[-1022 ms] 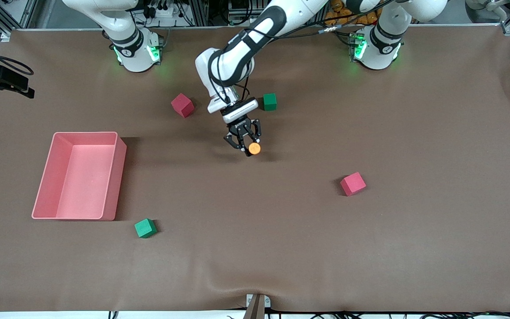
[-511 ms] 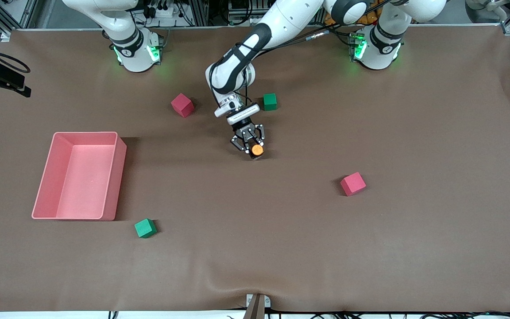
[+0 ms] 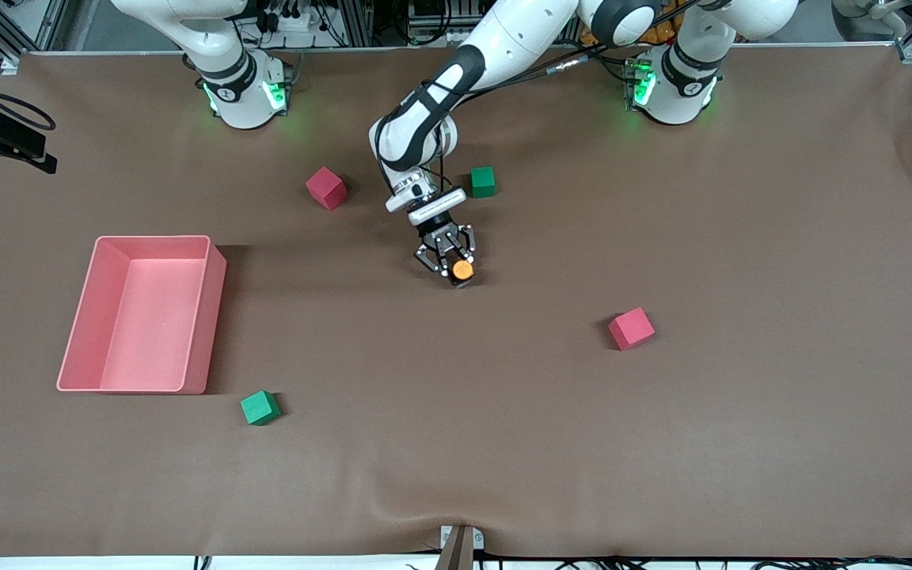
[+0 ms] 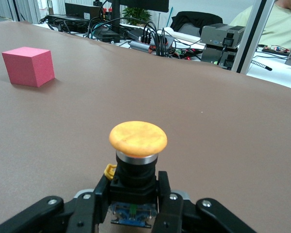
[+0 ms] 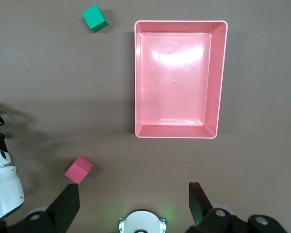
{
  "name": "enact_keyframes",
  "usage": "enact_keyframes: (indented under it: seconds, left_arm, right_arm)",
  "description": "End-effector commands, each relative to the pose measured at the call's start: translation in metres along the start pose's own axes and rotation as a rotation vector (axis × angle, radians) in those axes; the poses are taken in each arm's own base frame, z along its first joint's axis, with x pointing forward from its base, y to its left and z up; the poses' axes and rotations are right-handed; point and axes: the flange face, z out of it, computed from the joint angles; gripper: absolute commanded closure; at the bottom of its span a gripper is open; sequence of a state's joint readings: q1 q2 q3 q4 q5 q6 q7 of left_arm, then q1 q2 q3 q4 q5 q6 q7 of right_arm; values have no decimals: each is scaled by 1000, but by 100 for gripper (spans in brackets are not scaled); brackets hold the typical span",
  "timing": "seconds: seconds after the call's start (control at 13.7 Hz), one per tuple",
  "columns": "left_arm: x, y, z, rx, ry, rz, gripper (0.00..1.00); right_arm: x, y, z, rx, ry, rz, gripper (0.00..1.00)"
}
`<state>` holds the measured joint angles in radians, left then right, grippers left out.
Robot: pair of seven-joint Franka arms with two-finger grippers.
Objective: Place and upright button with both arms
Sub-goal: 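Lower the upright button onto the table and open the left gripper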
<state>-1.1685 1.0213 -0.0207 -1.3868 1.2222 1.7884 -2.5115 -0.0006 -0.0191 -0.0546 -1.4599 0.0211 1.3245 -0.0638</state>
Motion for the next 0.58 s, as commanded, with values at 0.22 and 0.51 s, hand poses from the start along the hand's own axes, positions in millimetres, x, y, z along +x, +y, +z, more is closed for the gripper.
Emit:
enact_keyframes:
  seconds: [0.22, 0.51]
  left_arm:
    - [-12, 0, 9, -41, 45, 1, 83]
    - [-15, -1, 11, -44, 37, 4, 63]
  right_arm:
    - [-3, -2, -8, 12, 11, 3, 0]
    - [-5, -2, -10, 9, 11, -1, 0]
